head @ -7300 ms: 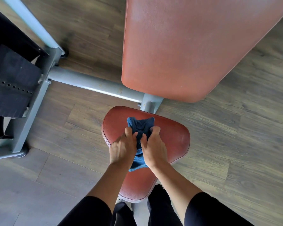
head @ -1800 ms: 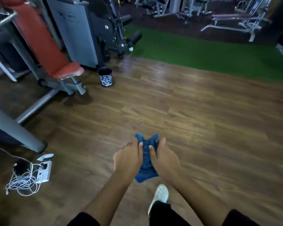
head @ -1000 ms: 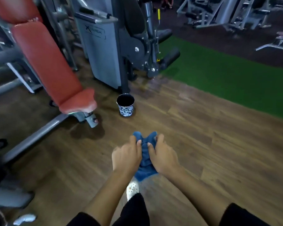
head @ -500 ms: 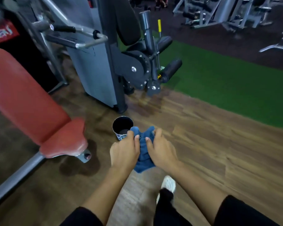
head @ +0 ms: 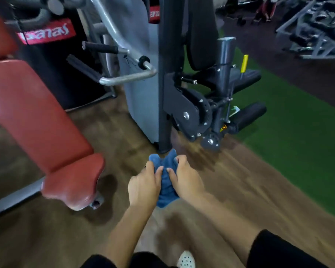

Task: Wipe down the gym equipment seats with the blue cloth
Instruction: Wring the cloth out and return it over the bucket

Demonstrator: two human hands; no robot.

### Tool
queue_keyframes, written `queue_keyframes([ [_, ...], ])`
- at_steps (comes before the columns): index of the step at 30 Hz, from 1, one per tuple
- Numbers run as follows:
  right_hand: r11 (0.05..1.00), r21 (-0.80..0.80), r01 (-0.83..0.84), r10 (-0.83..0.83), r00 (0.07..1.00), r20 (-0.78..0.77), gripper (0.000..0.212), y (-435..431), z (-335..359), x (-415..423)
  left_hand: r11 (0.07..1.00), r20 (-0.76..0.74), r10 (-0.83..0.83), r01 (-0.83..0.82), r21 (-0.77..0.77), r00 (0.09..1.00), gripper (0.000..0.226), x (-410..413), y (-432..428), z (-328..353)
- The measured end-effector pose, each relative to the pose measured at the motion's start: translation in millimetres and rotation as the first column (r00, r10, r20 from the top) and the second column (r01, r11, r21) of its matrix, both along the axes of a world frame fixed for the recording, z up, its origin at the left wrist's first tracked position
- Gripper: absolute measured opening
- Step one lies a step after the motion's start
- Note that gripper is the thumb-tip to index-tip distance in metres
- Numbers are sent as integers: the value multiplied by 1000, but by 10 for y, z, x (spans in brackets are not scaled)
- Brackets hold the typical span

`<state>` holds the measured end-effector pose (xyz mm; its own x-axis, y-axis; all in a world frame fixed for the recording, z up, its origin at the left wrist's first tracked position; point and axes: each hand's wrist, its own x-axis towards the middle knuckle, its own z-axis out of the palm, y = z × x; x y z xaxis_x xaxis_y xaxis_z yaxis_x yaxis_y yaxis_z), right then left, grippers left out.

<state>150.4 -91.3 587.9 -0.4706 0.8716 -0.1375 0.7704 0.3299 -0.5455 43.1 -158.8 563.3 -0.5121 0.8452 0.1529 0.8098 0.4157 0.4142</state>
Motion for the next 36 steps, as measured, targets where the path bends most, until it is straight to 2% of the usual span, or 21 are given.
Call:
queue_keyframes([
  [3, 997, 4, -74, 73, 997, 11, 31, 361, -44, -158, 995, 75, 94, -90, -48, 993, 35, -93, 288, -14],
  [9, 989, 6, -147, 147, 989, -13, 36, 1029, -193, -538, 988, 96, 154, -153, -16, 983, 28, -431, 911, -147],
  [14, 986, -51, -158, 159, 987, 12, 79, 1577, -233, -833, 989, 107, 143, -145, 8, 984, 24, -713, 1443, -190],
  [16, 980, -91, -178, 182, 983, 29, 83, 1793, -224, -955, 989, 118, 147, -149, 8, 982, 24, -806, 1611, -178],
  [23, 952, -59, -299, 305, 940, 153, 45, 2210, -266, -1253, 983, 129, 184, -180, -36, 975, 24, -1012, 1967, -179],
  [29, 908, -56, -415, 415, 877, 241, 41, 2510, -266, -1442, 948, 104, 308, -296, -118, 946, 28, -1054, 2177, -157],
  [36, 890, -76, -450, 456, 869, 193, 29, 2790, -217, -1487, 912, 142, 405, -388, -131, 903, 27, -936, 2407, -90],
])
